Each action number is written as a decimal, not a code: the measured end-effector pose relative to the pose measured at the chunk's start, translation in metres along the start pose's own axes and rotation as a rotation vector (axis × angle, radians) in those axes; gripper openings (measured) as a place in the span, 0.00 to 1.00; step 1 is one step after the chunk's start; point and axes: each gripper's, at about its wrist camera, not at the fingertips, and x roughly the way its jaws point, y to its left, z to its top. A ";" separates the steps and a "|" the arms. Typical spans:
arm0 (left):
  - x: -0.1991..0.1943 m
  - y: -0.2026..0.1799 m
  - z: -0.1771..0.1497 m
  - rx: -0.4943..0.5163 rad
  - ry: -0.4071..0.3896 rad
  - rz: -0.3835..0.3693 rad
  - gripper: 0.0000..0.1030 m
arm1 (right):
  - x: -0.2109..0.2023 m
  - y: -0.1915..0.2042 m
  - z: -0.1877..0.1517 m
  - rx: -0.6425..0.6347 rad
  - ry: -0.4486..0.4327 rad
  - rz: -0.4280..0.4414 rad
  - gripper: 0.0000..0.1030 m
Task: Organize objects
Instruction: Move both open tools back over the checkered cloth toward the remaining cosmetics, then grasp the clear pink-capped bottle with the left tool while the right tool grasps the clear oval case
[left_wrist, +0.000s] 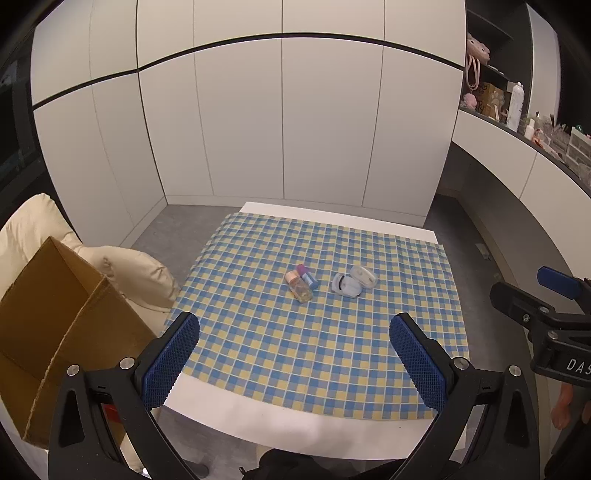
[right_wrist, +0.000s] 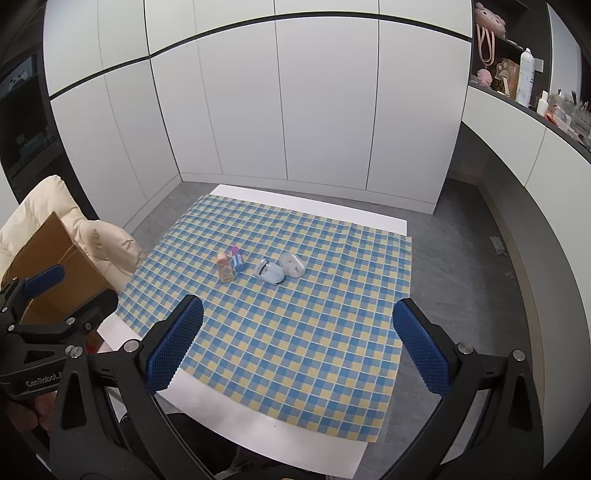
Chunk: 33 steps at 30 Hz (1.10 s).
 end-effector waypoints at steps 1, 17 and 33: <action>0.001 -0.001 0.000 0.003 0.003 -0.003 0.99 | 0.000 -0.001 -0.001 -0.003 0.000 -0.004 1.00; 0.053 -0.042 -0.002 0.130 0.058 0.019 0.99 | 0.029 -0.029 -0.015 0.024 0.081 -0.010 1.00; 0.183 -0.013 -0.018 0.063 0.204 0.032 0.84 | 0.171 -0.027 -0.023 -0.040 0.227 0.009 0.89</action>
